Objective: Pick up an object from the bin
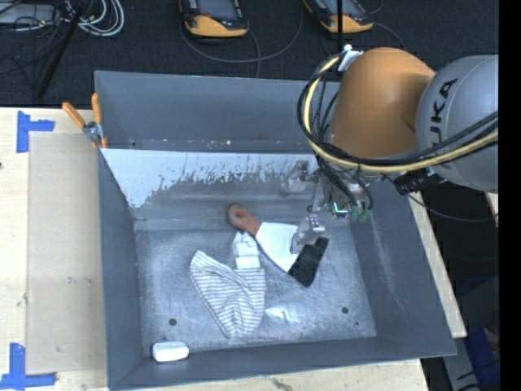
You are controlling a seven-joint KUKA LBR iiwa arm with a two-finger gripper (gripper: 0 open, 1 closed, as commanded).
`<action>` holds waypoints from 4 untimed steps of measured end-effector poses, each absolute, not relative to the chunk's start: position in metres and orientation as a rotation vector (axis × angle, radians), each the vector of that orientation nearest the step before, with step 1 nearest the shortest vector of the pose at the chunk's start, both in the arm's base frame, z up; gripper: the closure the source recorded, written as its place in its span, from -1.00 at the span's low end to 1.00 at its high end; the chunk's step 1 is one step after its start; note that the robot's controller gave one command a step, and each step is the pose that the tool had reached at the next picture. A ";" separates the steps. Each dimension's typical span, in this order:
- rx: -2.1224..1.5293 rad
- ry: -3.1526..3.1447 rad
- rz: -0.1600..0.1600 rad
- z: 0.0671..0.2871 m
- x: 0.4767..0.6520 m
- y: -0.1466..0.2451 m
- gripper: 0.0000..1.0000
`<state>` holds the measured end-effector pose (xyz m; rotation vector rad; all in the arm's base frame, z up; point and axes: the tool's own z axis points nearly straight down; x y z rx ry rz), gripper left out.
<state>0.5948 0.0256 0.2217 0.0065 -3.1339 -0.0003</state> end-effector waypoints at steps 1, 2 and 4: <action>0.006 -3.141 -0.001 0.225 0.596 0.026 -1.00; 0.031 -3.148 0.000 0.183 0.588 0.034 -1.00; -0.048 -3.148 -0.017 0.081 0.600 0.025 1.00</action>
Offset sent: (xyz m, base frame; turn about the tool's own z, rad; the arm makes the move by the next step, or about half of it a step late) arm -0.0217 0.0210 -0.1006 -0.0302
